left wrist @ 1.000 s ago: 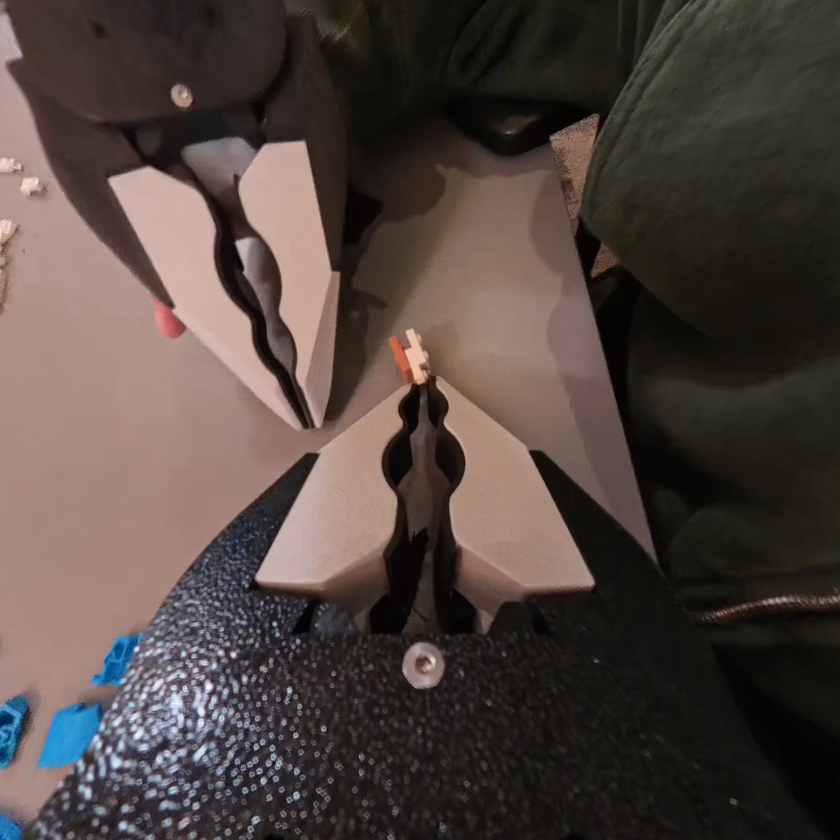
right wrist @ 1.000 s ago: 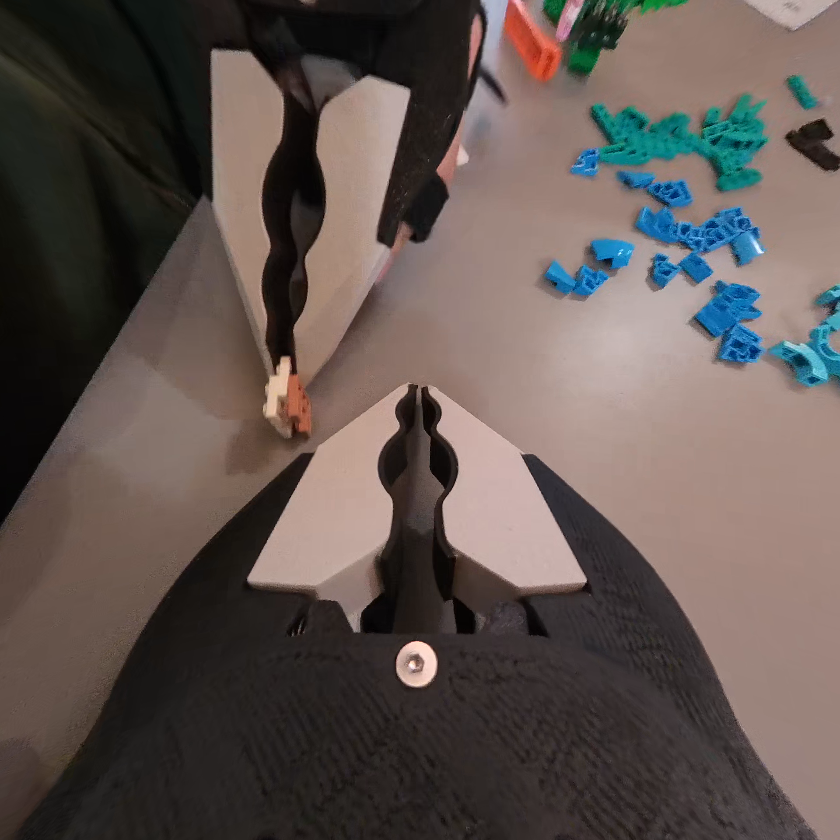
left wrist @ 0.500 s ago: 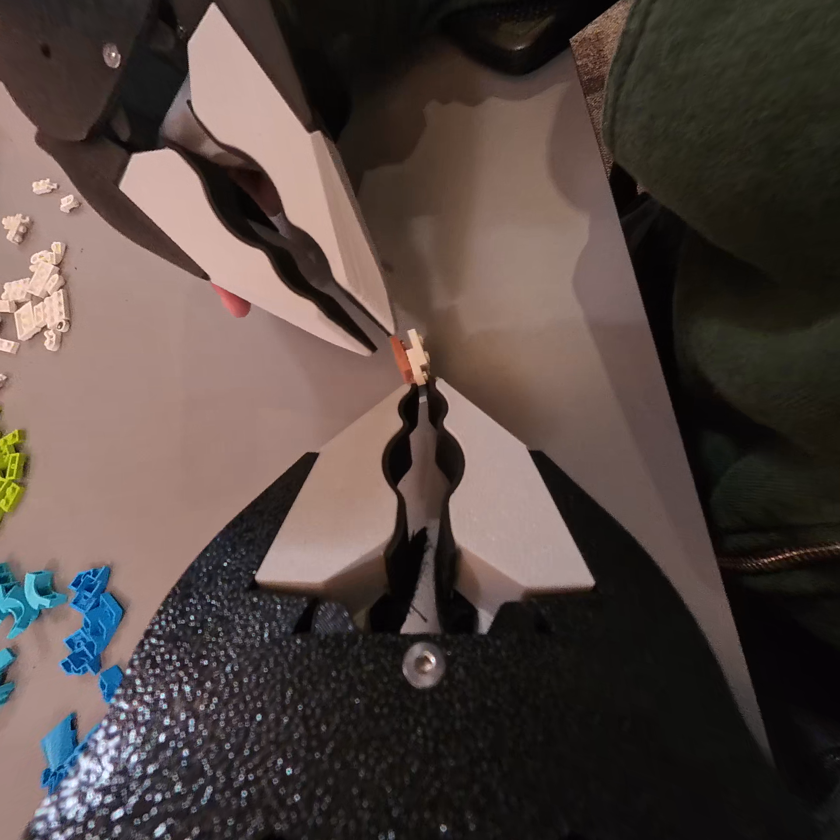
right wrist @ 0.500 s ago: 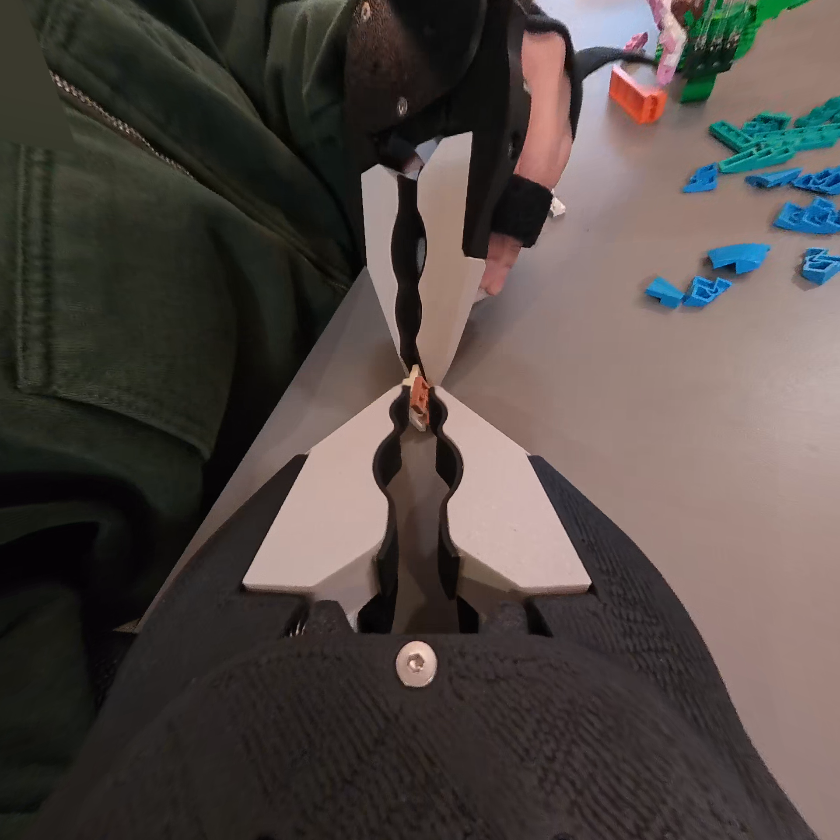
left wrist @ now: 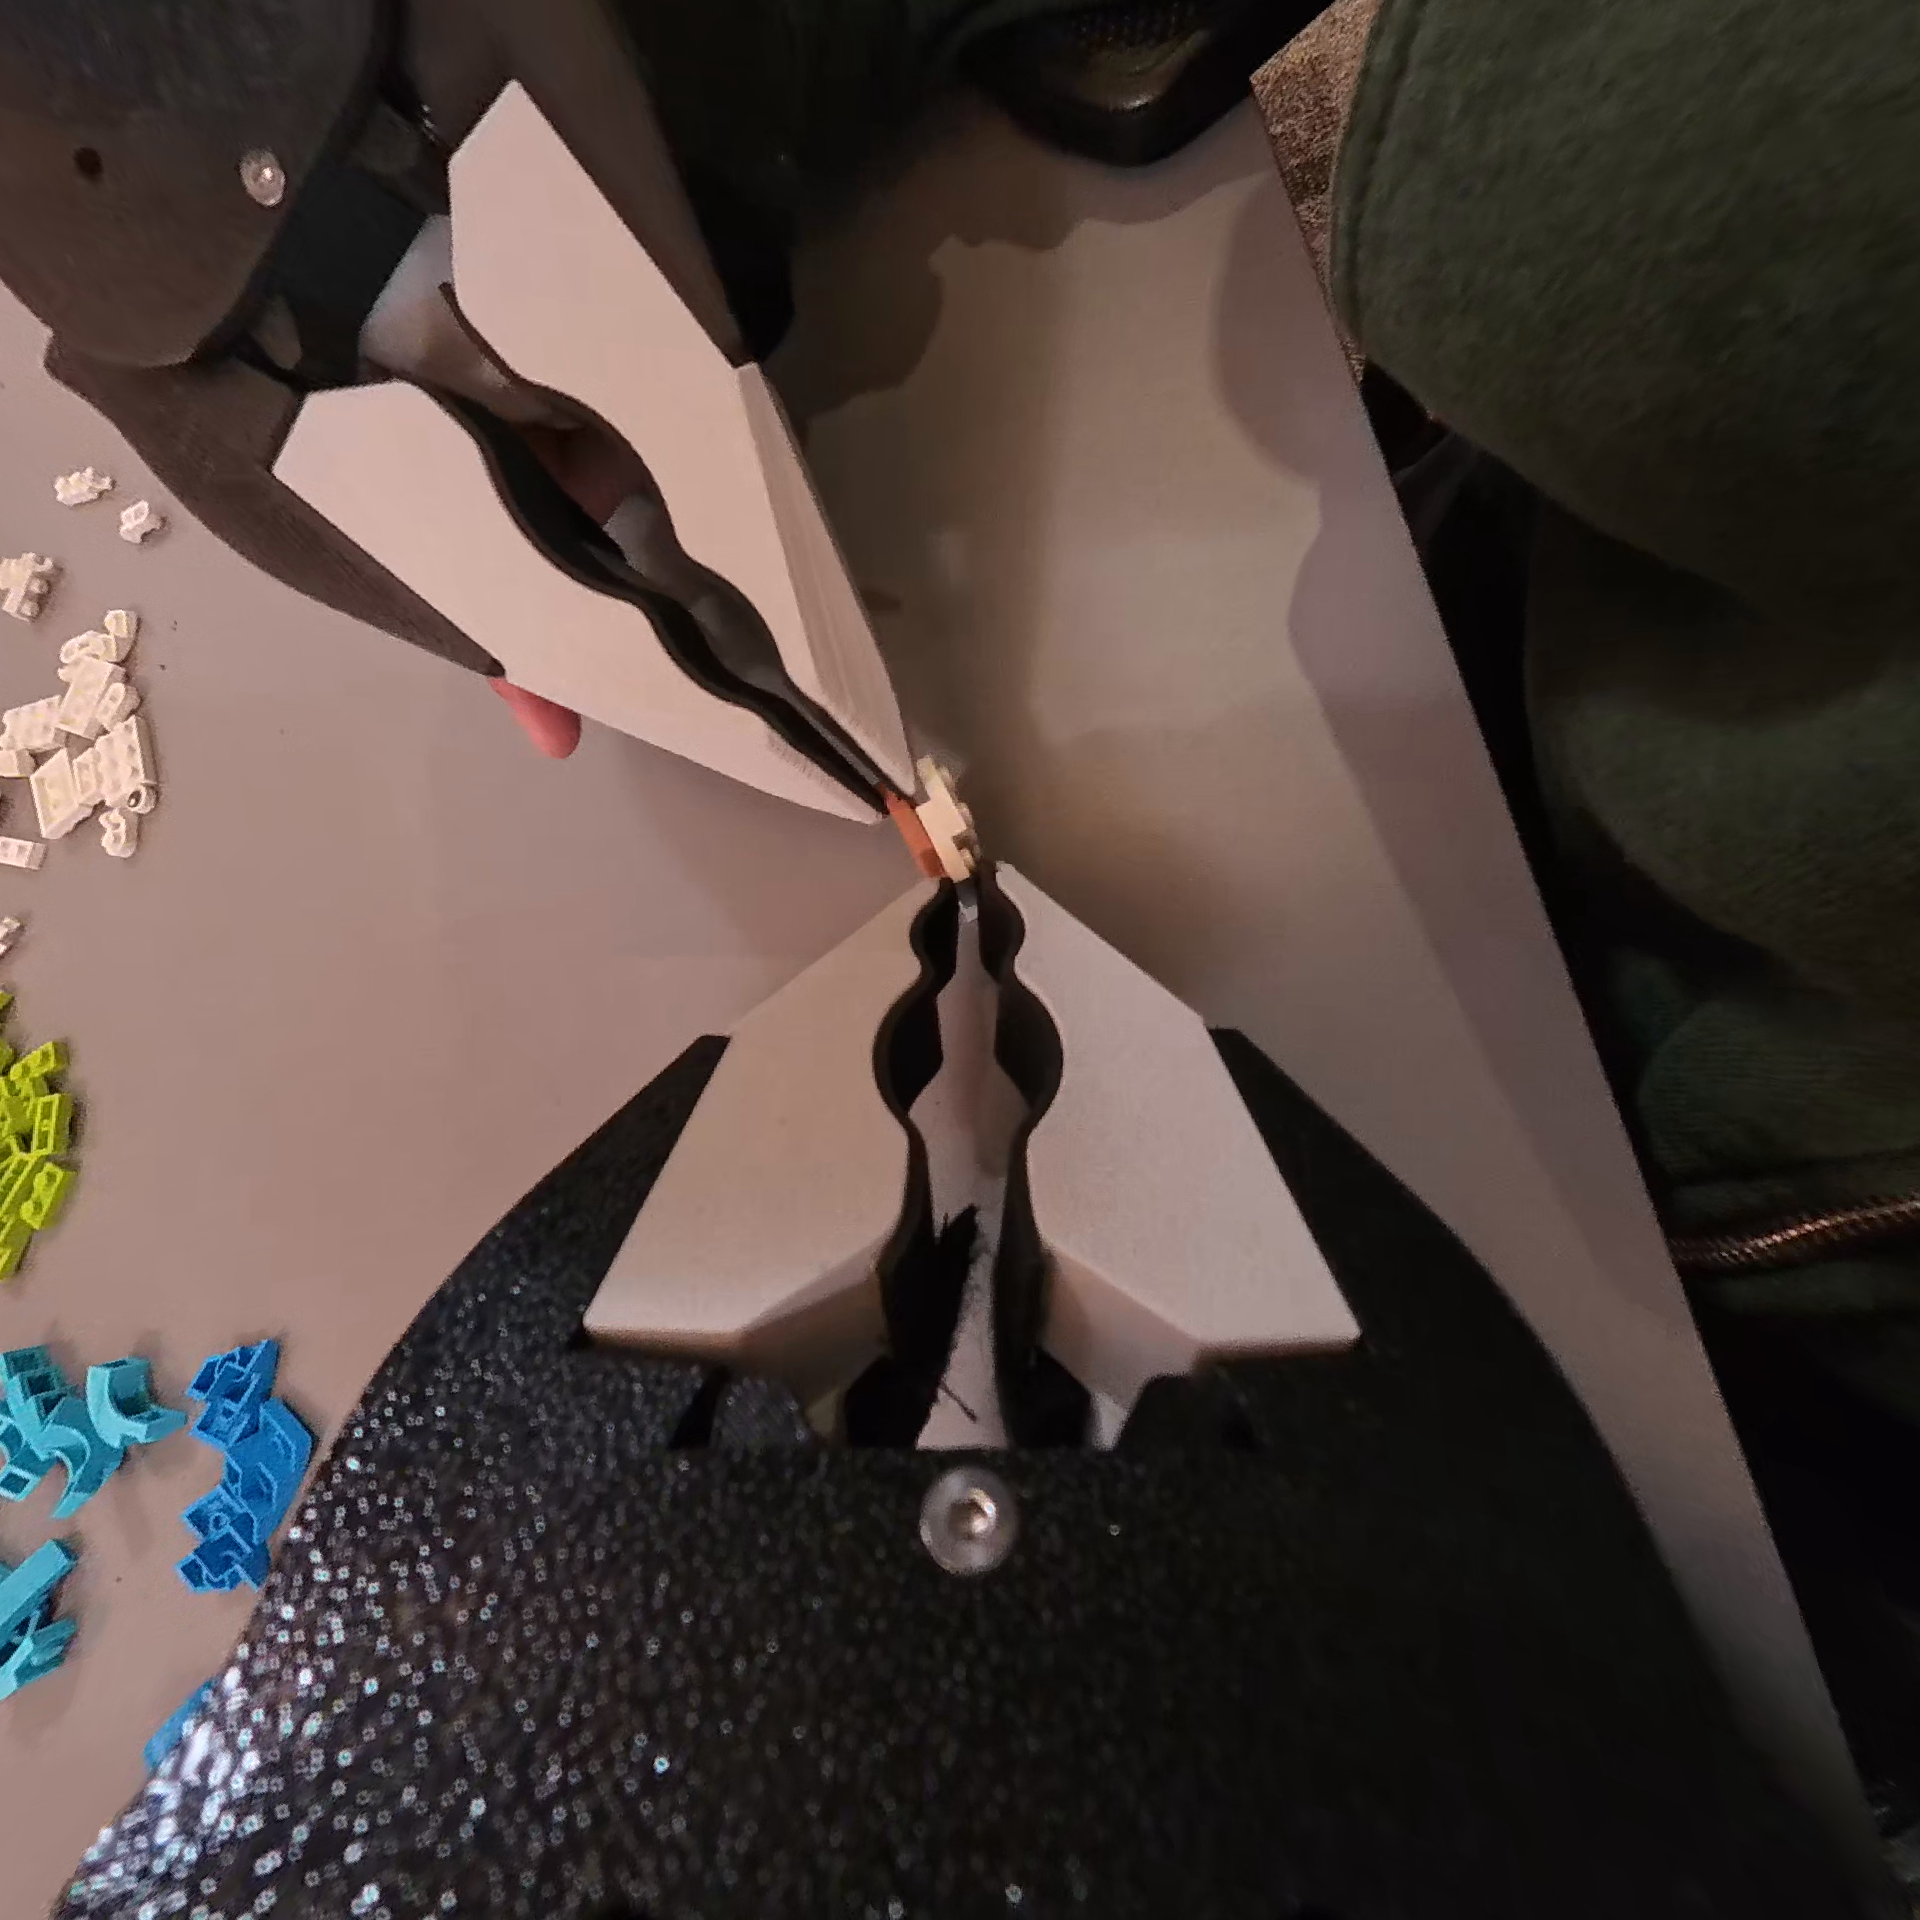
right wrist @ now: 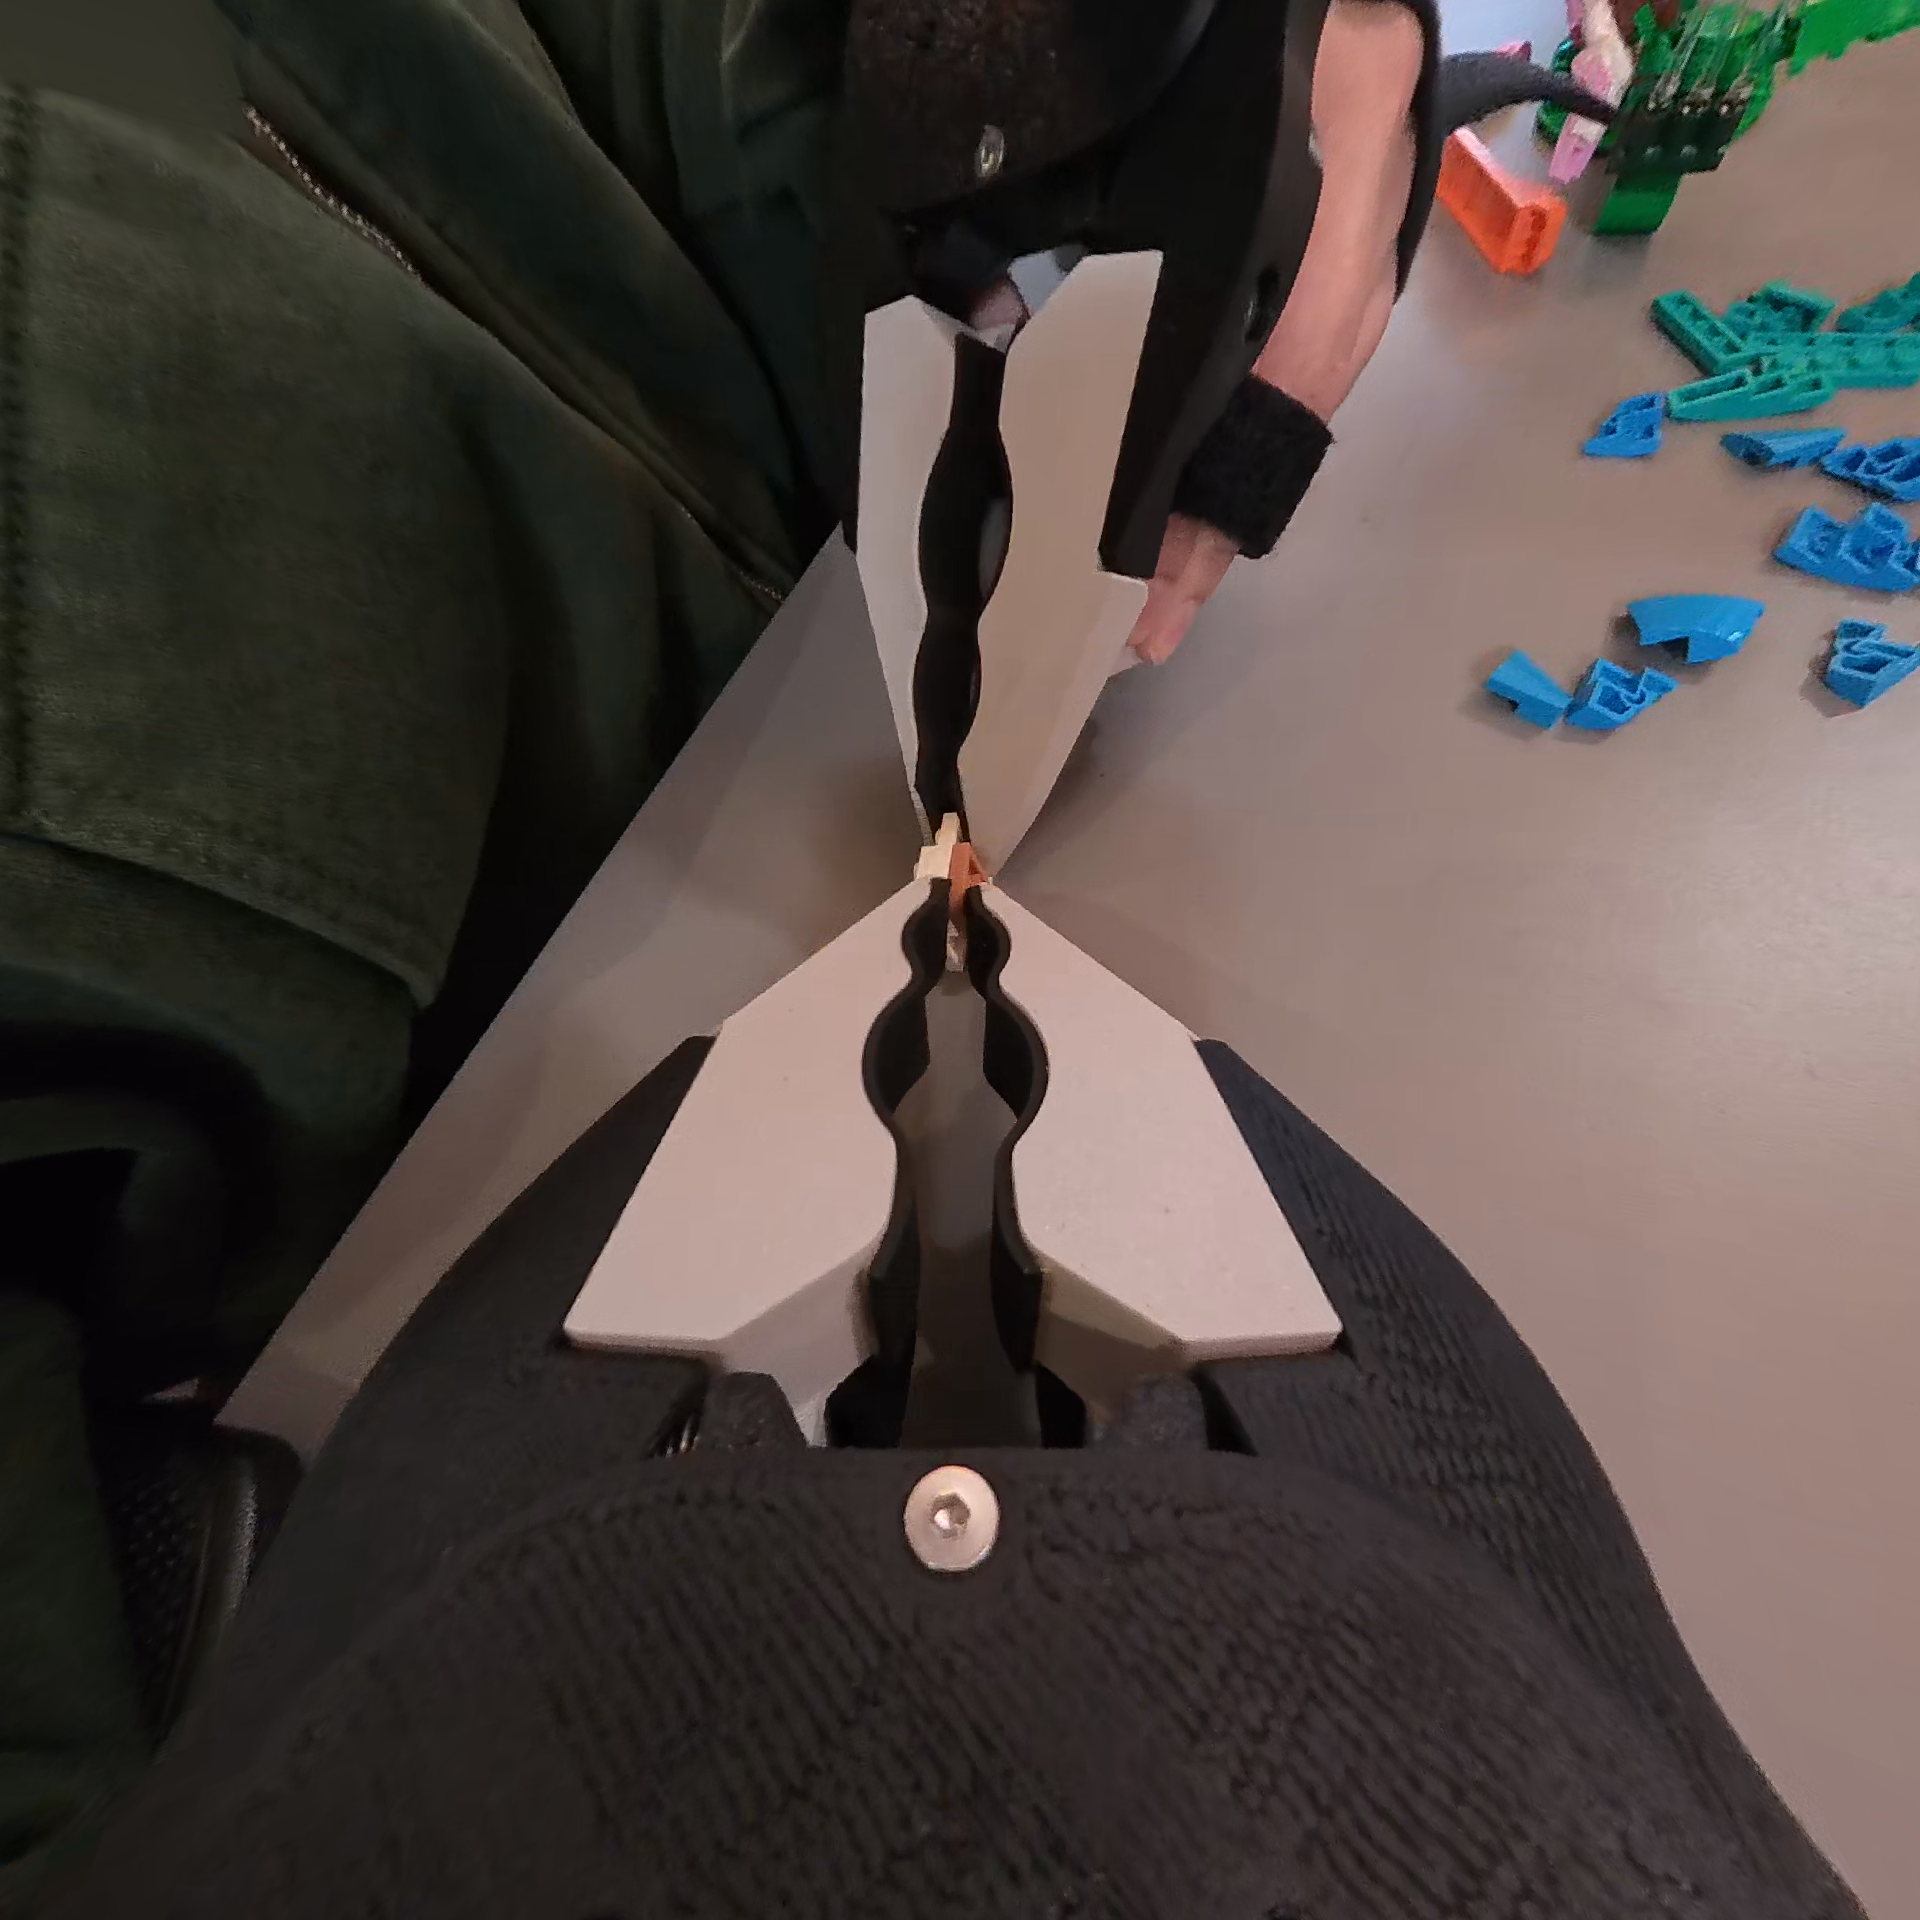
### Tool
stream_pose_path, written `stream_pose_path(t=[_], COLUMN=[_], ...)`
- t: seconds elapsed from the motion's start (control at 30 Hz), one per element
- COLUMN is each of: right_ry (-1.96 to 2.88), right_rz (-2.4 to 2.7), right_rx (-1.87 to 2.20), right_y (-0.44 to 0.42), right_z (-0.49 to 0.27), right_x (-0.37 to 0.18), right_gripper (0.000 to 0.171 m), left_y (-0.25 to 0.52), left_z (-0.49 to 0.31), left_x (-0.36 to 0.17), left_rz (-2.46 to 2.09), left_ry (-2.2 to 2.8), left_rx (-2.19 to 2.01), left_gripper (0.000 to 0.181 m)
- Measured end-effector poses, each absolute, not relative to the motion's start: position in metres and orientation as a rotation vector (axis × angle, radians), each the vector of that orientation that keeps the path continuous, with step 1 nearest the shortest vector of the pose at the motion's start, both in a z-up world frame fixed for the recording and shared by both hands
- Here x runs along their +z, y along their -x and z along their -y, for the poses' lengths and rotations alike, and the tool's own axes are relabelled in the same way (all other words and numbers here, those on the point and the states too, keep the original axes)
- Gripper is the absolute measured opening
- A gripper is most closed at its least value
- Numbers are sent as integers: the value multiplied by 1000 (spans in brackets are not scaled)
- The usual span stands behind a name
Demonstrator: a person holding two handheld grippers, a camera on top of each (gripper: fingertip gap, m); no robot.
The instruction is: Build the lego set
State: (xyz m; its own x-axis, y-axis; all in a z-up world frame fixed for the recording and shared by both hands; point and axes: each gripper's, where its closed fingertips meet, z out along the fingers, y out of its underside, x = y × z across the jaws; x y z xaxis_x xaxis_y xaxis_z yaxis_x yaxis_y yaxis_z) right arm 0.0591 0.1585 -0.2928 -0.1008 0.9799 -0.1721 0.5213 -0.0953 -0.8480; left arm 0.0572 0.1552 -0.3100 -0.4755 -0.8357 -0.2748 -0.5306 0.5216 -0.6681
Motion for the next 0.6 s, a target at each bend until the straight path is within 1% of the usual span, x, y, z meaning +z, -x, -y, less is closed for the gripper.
stream_pose_path(t=[0.6], right_ry=[1688], right_rz=[1602], right_rx=[957], right_y=[-56], right_z=[-171], right_x=[-294], right_gripper=[2], left_y=[-56], left_z=[-158], left_x=[-311], left_rz=[-2206], left_ry=[1088], left_rx=[-626], left_gripper=[0])
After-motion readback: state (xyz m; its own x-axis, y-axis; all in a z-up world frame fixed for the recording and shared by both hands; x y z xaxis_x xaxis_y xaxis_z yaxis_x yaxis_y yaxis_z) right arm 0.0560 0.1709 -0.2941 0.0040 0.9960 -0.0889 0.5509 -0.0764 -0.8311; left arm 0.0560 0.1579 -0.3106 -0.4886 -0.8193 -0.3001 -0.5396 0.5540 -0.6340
